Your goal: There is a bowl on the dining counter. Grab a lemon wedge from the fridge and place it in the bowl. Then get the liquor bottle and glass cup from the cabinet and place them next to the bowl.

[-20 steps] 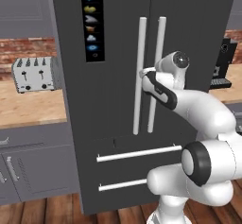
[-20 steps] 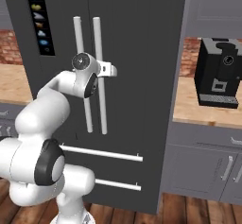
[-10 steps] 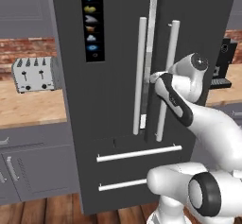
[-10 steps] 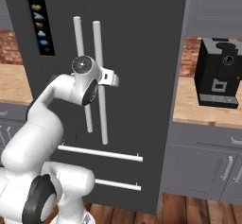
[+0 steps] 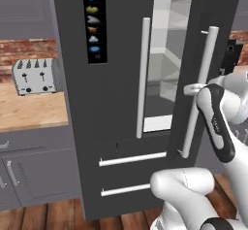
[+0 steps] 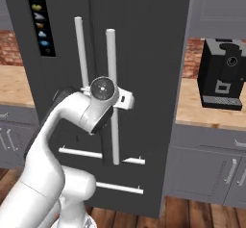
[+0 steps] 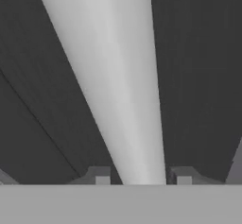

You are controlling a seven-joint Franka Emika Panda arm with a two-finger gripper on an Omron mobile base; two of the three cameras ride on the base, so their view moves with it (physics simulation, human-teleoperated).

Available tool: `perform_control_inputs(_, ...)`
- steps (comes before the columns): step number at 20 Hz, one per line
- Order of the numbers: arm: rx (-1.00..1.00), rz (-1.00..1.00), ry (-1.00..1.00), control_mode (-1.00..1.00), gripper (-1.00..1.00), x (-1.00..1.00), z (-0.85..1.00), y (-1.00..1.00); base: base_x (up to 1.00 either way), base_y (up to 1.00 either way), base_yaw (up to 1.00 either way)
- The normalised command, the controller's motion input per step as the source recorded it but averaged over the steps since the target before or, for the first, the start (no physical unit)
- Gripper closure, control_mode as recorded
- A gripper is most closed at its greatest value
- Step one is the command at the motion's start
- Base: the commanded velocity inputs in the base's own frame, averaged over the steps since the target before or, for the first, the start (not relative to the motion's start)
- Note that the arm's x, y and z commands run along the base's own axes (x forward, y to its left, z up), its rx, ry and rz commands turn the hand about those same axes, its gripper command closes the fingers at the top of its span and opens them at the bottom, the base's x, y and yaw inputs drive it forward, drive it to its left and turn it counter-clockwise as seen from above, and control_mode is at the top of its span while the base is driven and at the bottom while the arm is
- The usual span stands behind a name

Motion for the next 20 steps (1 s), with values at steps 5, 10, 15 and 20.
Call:
perform_control_inputs(5,0.15,0.0,0.02,-1.0,1.0,-0.99,0.1,-0.58,0.0,0.0,0.0)
perform_control_inputs(10,0.04,0.0,0.04,-1.0,-1.0,-0.32,-0.01,-0.23,0.0,0.0,0.0)
perform_control_inputs(15,-0.05,0.0,0.08,-1.0,-1.0,-0.13,-0.06,0.12,0.0,0.0,0.0)
perform_control_inputs(20,-0.16,0.0,-0.03,-1.0,-1.0,-0.59,0.63,0.48,0.0,0.0,0.0)
